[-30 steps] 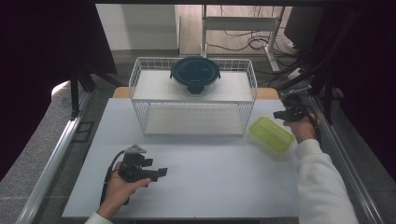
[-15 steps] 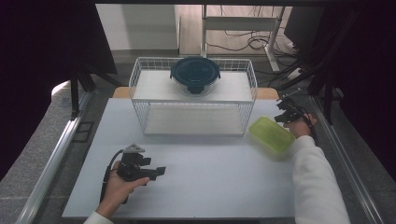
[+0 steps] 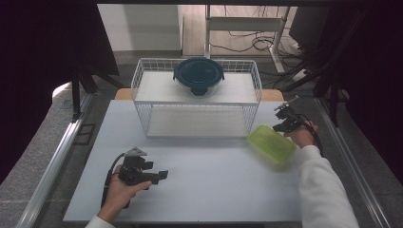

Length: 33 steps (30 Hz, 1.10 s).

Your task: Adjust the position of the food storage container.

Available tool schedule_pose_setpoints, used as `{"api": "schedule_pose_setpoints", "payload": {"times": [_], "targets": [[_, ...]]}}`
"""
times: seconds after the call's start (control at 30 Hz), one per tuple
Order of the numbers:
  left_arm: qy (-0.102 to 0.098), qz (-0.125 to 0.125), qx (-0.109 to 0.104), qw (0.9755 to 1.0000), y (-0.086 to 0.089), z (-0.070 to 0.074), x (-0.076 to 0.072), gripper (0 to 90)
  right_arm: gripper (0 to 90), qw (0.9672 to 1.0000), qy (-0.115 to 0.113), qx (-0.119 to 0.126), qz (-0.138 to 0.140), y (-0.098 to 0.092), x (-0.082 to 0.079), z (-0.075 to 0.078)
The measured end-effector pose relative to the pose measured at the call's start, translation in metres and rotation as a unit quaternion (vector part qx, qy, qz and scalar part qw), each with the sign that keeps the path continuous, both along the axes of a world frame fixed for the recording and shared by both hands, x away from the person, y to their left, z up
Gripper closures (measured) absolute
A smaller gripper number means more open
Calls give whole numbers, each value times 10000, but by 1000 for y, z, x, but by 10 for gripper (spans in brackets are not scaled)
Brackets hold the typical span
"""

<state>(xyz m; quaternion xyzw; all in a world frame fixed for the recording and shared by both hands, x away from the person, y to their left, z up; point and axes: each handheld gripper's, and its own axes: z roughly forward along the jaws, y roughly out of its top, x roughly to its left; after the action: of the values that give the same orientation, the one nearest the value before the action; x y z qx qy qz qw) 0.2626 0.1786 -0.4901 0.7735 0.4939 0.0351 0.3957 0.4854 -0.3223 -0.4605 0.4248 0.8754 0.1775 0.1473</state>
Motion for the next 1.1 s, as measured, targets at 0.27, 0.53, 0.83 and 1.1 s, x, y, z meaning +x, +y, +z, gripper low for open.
{"api": "schedule_pose_setpoints", "payload": {"times": [0.27, 0.53, 0.83, 1.1], "targets": [[-4, 21, -41, 10000, 0, 1, -1, 230, 890, 9996, 27, 264, 134, 1, -18, -2], [23, 11, -107, 9999, 0, 1, 0, 230, 890, 9987, 13, 369, 342, 15, -38, -4], [62, 0, -108, 9999, -2, -1, 0, 231, 890, 9972, 73, 280, 693, 45, -65, -5], [66, 59, -67, 9999, -2, -1, -1, 232, 890, 9955, 159, 273, 891, 62, -87, -5]]}}
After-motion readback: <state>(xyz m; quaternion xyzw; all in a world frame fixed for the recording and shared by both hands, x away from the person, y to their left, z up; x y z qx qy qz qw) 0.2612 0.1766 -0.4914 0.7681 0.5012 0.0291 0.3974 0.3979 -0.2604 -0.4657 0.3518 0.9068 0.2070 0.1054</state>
